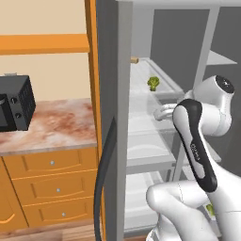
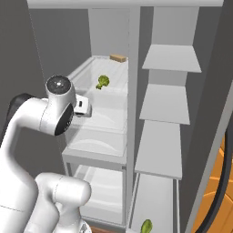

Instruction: Take the mango and broccoli from the fridge shelf and place them in the freezer drawer to begin freezing them.

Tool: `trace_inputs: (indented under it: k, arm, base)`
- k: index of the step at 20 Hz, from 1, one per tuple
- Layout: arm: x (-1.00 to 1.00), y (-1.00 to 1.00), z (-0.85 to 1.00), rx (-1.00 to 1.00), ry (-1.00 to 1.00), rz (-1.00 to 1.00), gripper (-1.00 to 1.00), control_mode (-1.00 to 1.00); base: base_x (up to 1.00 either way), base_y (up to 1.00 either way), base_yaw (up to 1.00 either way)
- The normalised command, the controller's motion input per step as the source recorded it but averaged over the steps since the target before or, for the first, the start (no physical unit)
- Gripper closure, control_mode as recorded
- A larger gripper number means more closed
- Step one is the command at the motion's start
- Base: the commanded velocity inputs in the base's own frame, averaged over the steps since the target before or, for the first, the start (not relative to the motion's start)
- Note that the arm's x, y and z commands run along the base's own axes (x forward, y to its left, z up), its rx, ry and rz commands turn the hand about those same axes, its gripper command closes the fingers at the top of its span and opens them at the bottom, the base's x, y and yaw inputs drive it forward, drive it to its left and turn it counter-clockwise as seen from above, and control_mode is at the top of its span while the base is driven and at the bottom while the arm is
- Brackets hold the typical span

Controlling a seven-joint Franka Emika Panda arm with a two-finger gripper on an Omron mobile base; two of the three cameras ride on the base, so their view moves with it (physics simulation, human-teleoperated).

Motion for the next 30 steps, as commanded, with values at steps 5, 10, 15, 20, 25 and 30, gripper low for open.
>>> trace_inputs:
  k: [5, 10, 15, 20, 25, 30]
  arm:
    - [0.86, 0.00, 0.81, 0.00, -0.20, -0.20, -1.00, -1.00]
    - [0.81, -0.02, 0.18, 0.00, -0.03, -0.16, -1.00, -1.00]
    - [0.63, -0.06, 0.00, 0.00, -0.26, 0.00, -1.00, -1.00]
    - [0.74, -0.28, 0.01, 0.00, 0.02, -0.07, -1.00, -1.00]
    - [0.78, -0.18, 0.00, 0.00, 0.18, -0.15, -1.00, -1.00]
    - [0.66, 0.00, -0.09, 0.00, 0.20, -0.12, -1.00, -1.00]
  base:
    - [0.00, 0.00, 0.00]
    - [0.00, 0.00, 0.00]
    - [0.00, 0.00, 0.00]
    - [0.00, 0.00, 0.00]
    - [0.00, 0.00, 0.00]
    - [0.00, 0.00, 0.00]
